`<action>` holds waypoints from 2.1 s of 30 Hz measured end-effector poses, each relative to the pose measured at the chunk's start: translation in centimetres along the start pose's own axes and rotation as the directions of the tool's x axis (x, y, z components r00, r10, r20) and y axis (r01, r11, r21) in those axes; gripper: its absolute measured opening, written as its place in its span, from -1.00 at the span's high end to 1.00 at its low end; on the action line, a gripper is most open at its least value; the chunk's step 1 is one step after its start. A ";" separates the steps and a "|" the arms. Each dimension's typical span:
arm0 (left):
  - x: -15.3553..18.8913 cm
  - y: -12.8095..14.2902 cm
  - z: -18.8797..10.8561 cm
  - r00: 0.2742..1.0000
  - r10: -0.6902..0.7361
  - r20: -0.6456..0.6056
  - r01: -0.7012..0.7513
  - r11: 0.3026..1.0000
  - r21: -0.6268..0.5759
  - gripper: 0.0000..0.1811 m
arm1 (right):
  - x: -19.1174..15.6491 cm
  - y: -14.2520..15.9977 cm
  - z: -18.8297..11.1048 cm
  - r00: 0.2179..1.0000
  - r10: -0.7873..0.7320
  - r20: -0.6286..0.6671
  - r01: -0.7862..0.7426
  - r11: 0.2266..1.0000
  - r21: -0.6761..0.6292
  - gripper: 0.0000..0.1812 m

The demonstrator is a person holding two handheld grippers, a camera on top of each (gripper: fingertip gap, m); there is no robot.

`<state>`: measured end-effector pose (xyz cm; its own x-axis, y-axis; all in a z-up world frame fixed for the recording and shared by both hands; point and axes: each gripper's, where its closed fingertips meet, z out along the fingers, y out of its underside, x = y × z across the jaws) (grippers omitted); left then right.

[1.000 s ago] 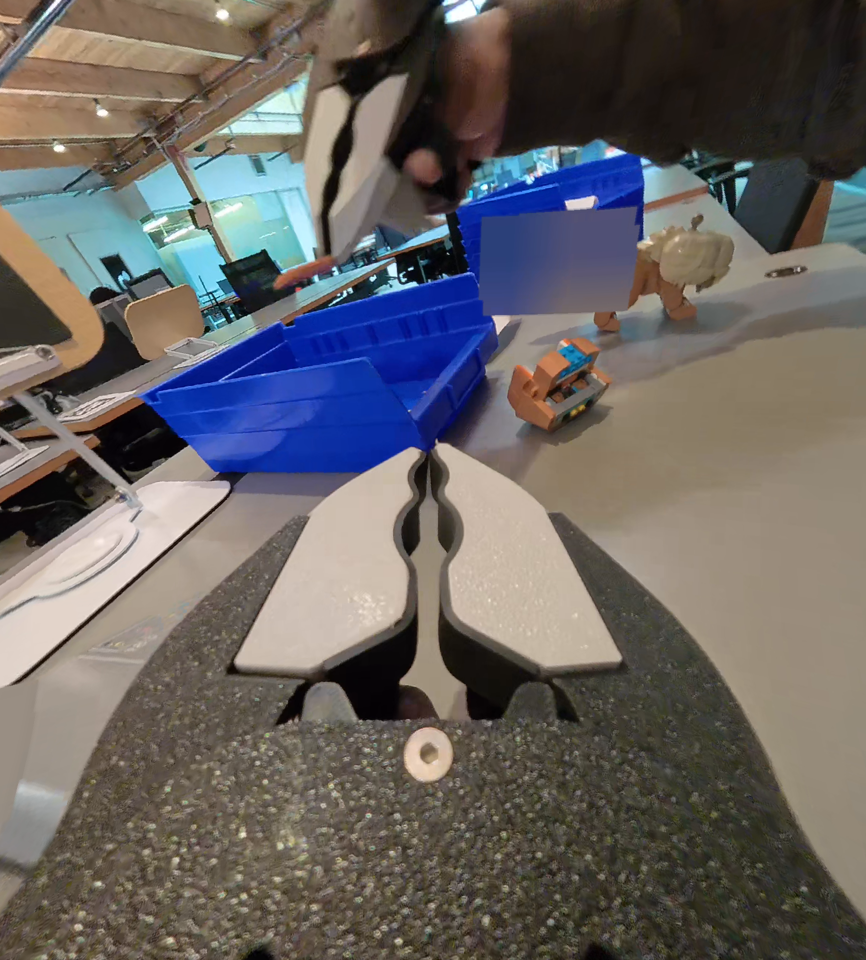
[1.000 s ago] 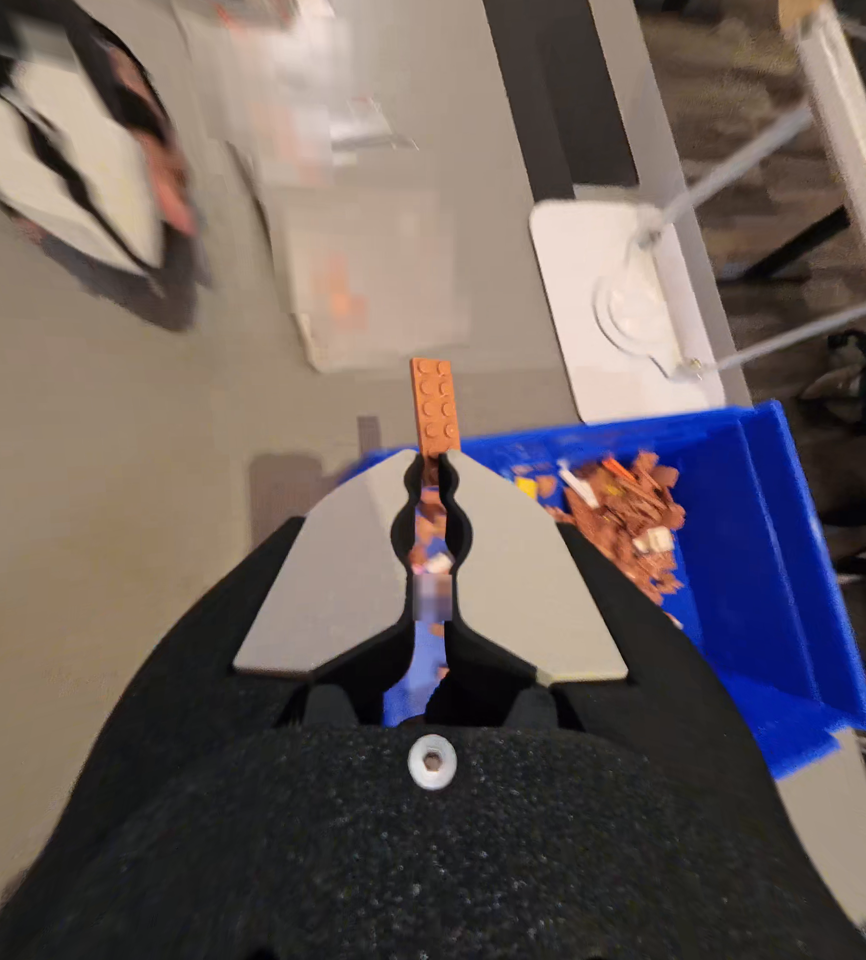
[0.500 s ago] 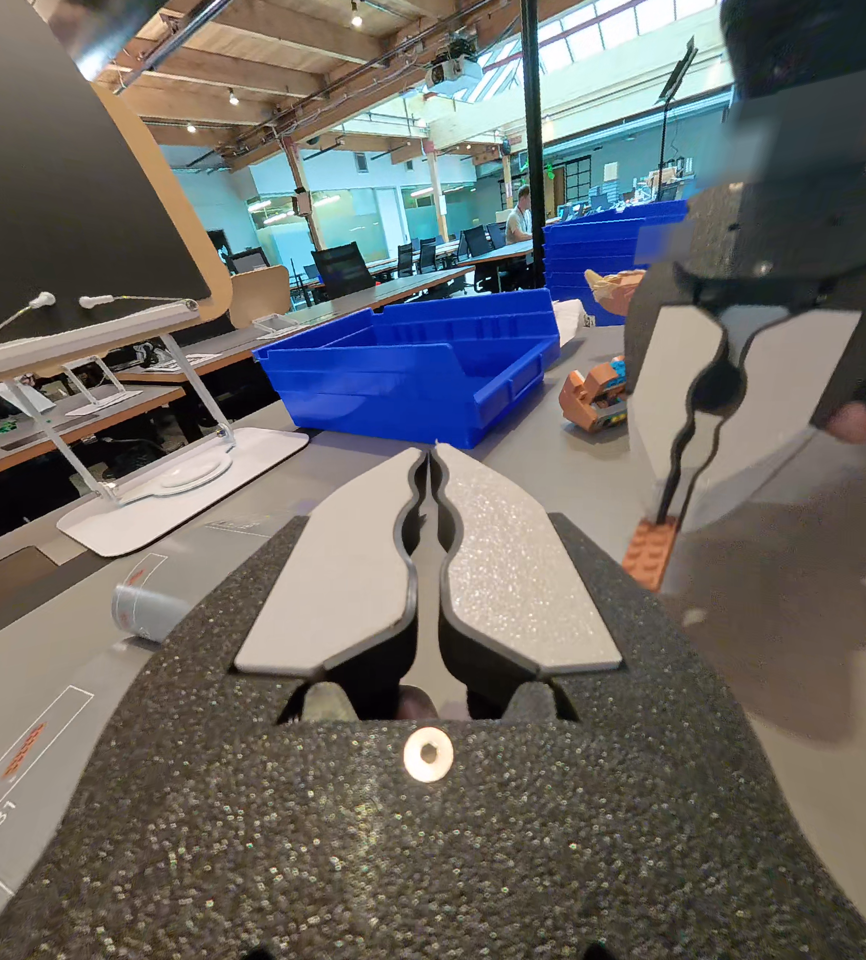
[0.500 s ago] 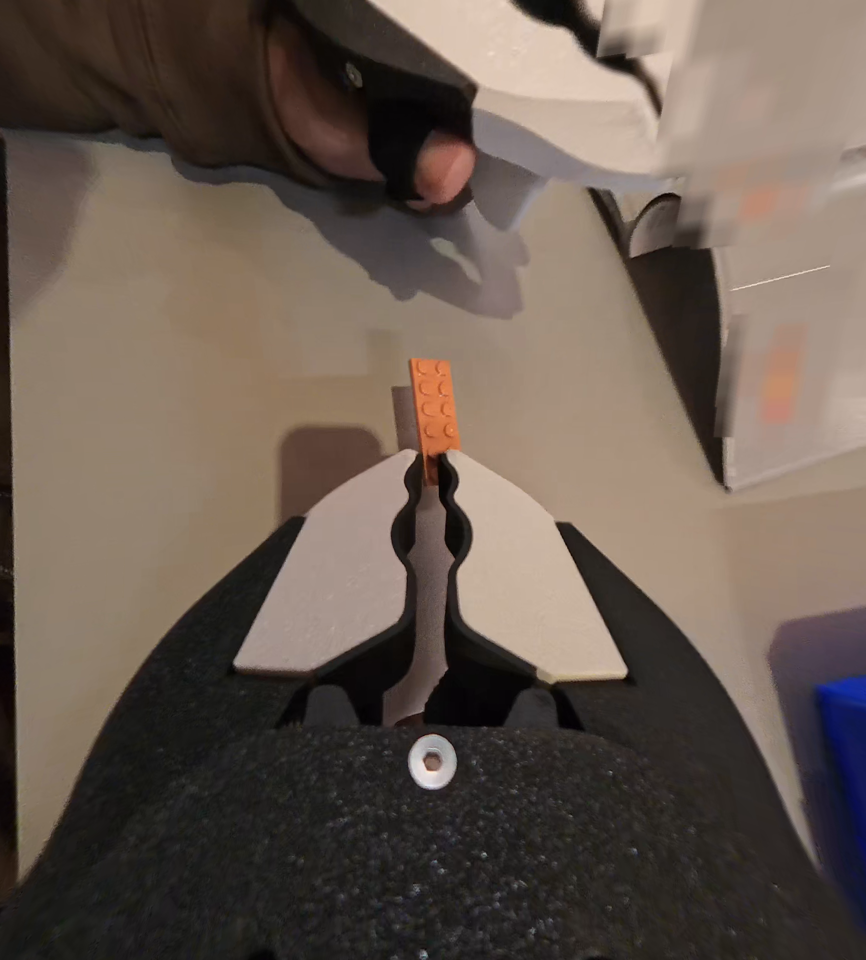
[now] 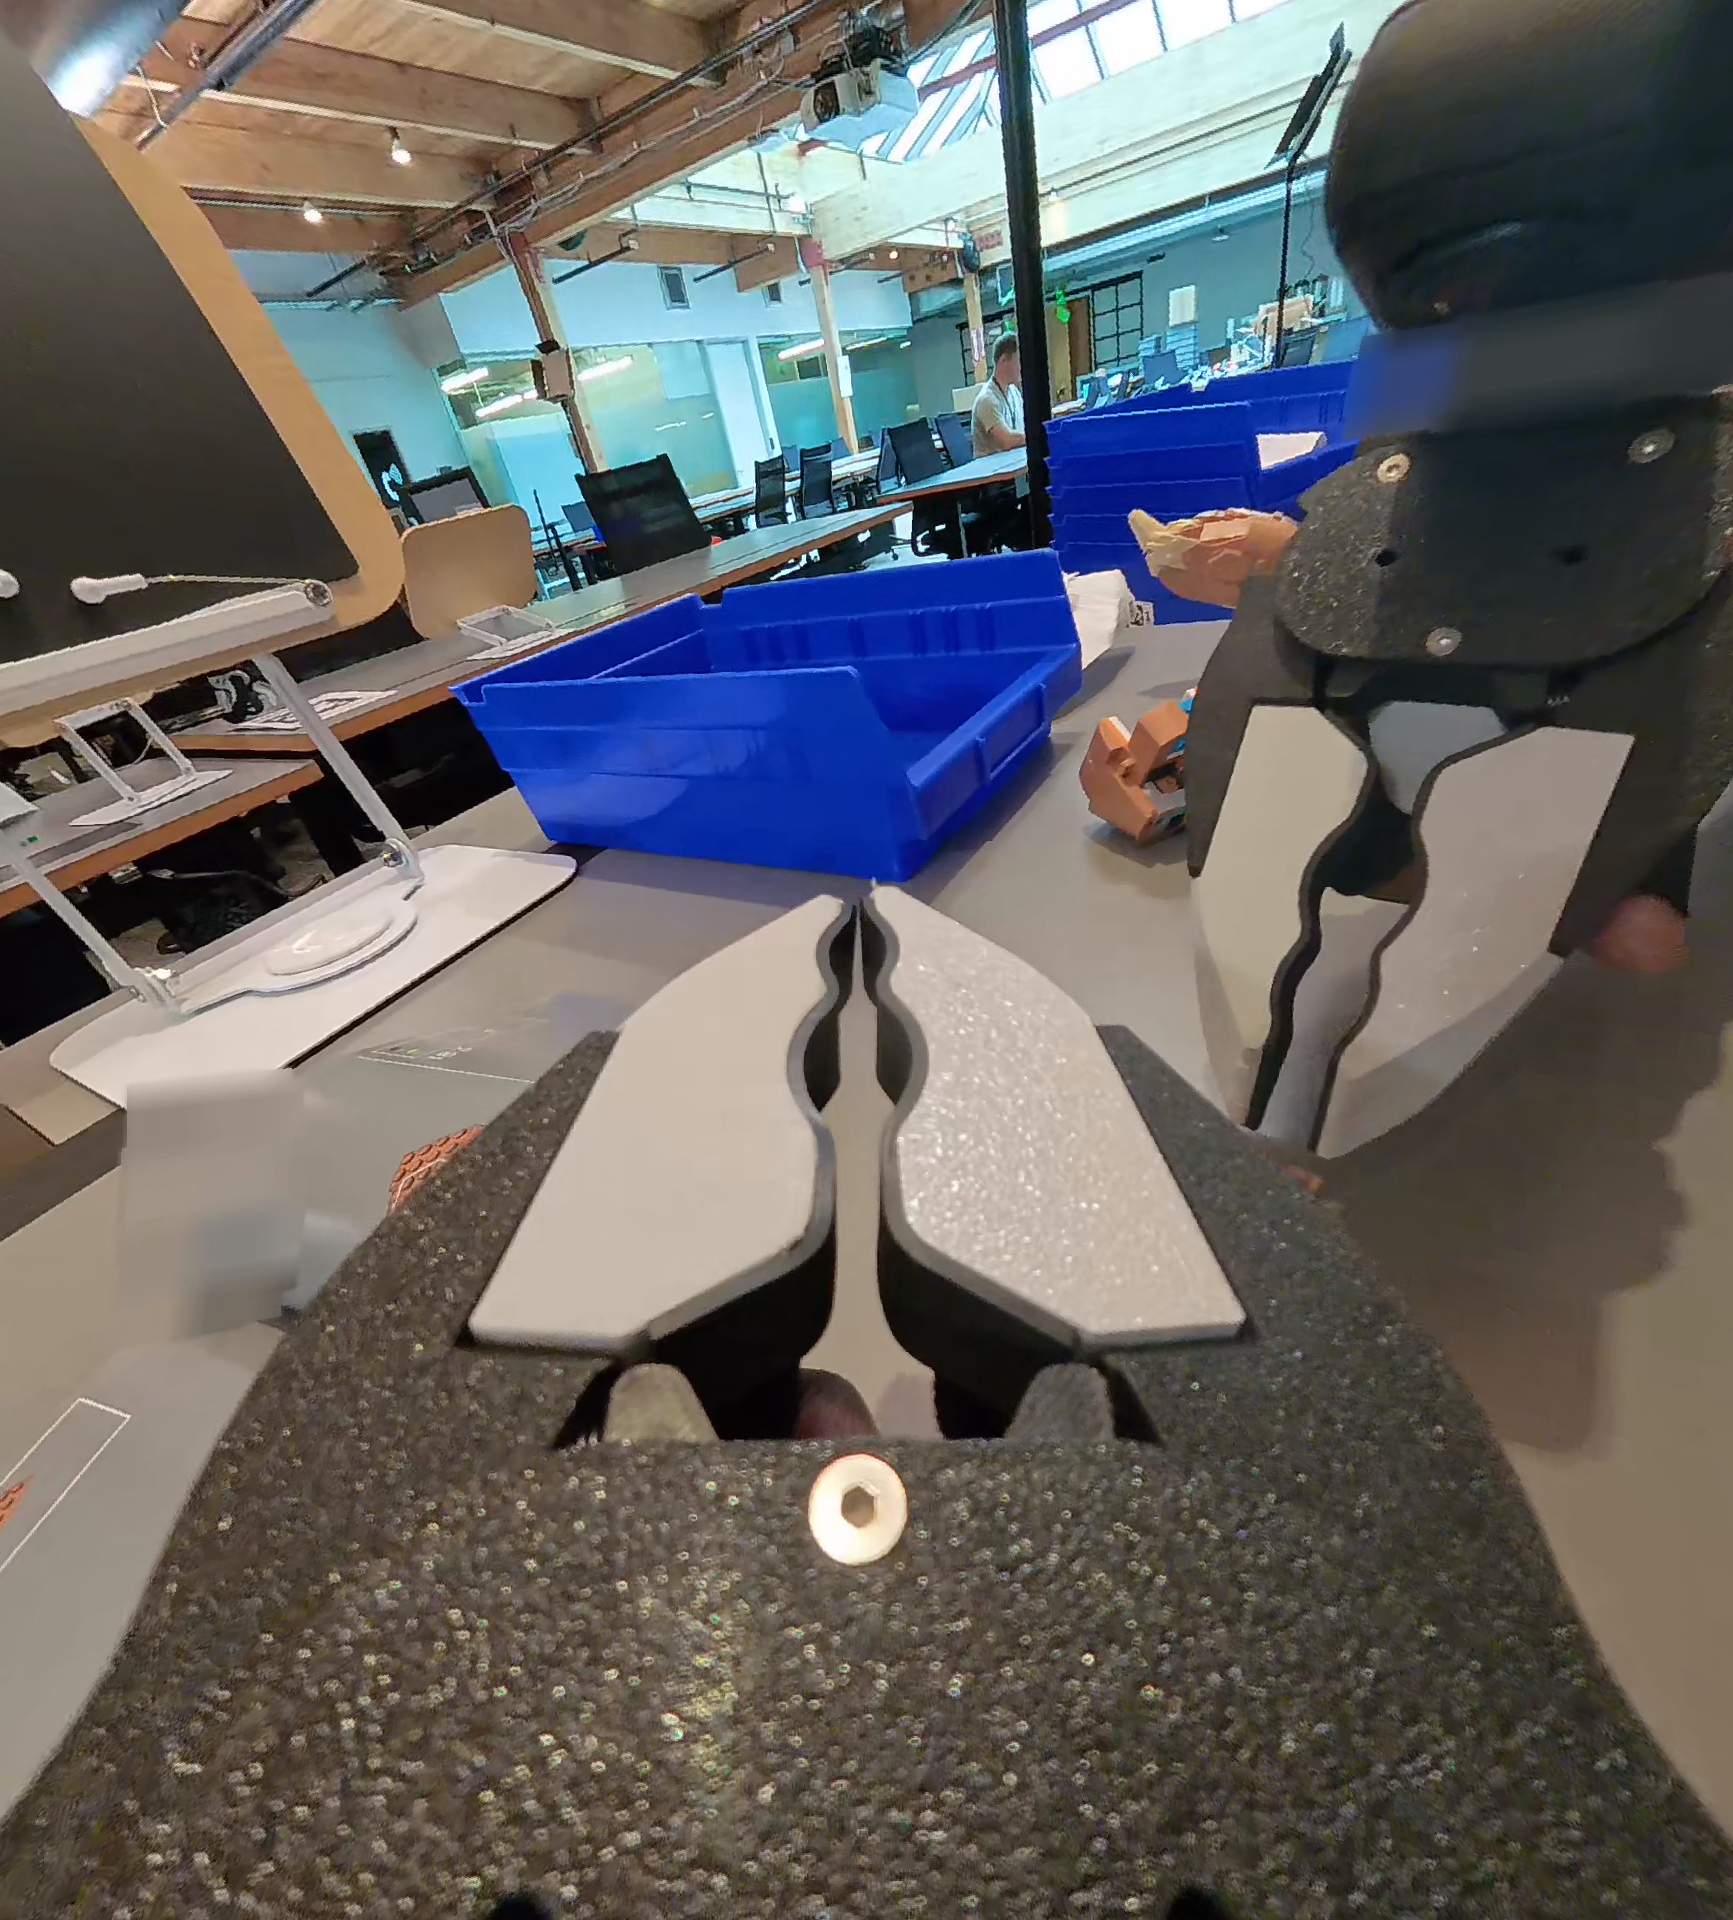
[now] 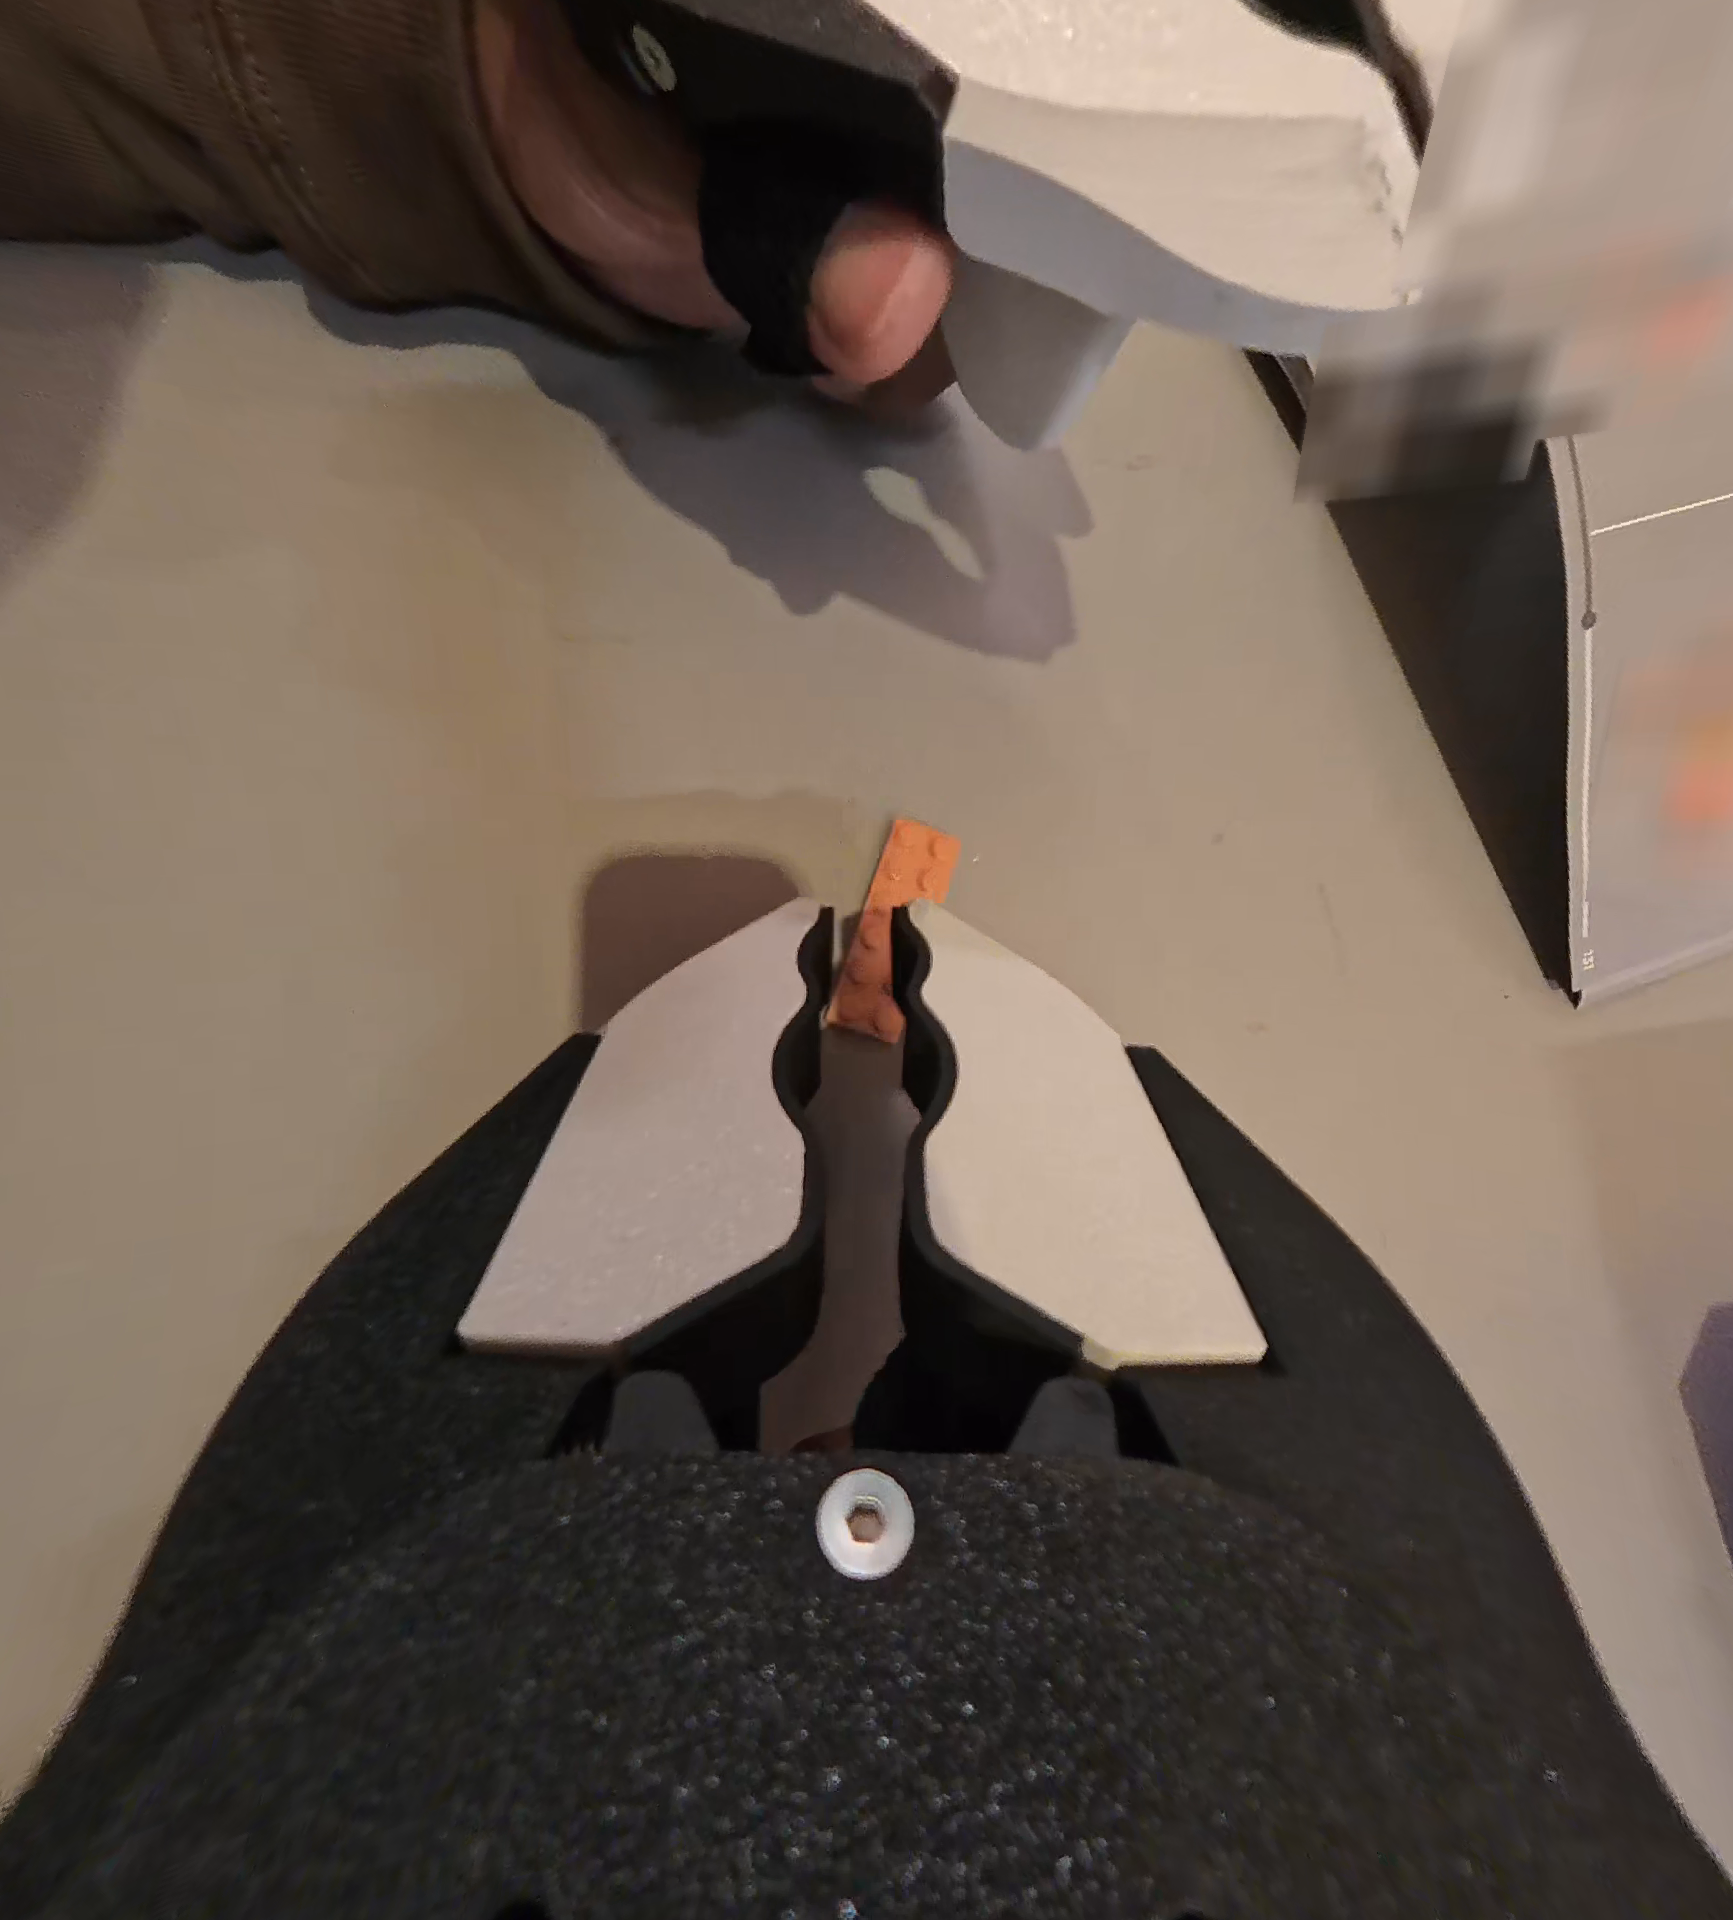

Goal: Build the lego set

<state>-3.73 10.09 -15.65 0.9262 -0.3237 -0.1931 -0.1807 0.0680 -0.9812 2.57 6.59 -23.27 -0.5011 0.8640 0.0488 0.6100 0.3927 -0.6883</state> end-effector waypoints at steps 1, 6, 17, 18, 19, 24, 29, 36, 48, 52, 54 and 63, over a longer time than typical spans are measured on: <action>0.0 0.1 0.0 1.000 -0.003 0.000 0.003 1.000 -0.002 0.99 | 0.0 -0.1 0.0 1.000 -0.001 0.002 0.001 1.000 0.008 0.87; 0.0 0.4 0.2 1.000 -0.013 -0.008 0.013 1.000 -0.014 0.99 | 0.0 -0.3 -0.3 1.000 0.004 0.000 -0.004 0.998 0.066 0.83; 0.2 0.6 0.3 1.000 -0.014 -0.023 0.014 1.000 -0.024 0.99 | -0.4 -0.2 -3.8 0.999 -0.028 -0.021 0.030 0.990 0.140 0.78; 0.2 0.6 0.3 1.000 -0.015 -0.023 0.014 1.000 -0.025 0.99 | -0.2 -0.2 -4.3 0.999 -0.031 -0.032 0.035 0.990 0.136 0.78; 0.2 0.6 0.3 1.000 -0.015 -0.024 0.014 1.000 -0.024 0.99 | 0.0 -0.1 -4.8 0.999 -0.034 -0.042 0.039 0.990 0.133 0.78; 0.1 0.6 0.4 1.000 -0.018 -0.026 0.017 1.000 -0.025 0.99 | 1.0 0.0 -6.3 0.997 -0.028 -0.070 0.037 0.989 0.141 0.77; 0.1 0.7 0.4 1.000 -0.019 -0.024 0.018 1.000 -0.025 0.99 | 1.0 -0.1 -6.0 0.998 0.000 -0.055 0.010 0.985 0.174 0.77; 0.0 0.6 0.4 1.000 -0.021 -0.023 0.021 1.000 -0.022 0.99 | 1.3 -0.4 -4.6 0.998 0.013 -0.056 0.000 0.973 0.229 0.77; -0.3 0.5 0.2 0.999 -0.038 -0.013 0.037 0.999 -0.012 0.99 | 3.2 -1.4 -3.0 0.994 0.047 -0.099 -0.013 0.947 0.320 0.76; -0.3 0.5 0.3 0.999 -0.043 -0.016 0.042 0.999 -0.012 0.99 | 3.5 -1.4 -2.9 0.993 0.074 -0.094 -0.036 0.934 0.355 0.76; -0.4 0.5 0.2 0.999 -0.045 -0.017 0.045 0.999 -0.011 0.99 | 3.6 -1.3 -2.9 0.992 0.087 -0.087 -0.049 0.930 0.365 0.76; -0.5 0.5 0.2 0.998 -0.059 -0.021 0.059 0.998 -0.005 0.99 | 3.8 -0.3 -2.0 0.992 0.103 -0.069 -0.071 0.929 0.362 0.76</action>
<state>-4.19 10.43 -16.00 0.9283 -0.3466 -0.1345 -0.1270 0.0443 -0.9909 1.75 10.36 -21.39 -0.3922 0.9195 0.0278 0.3799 0.1894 -0.9055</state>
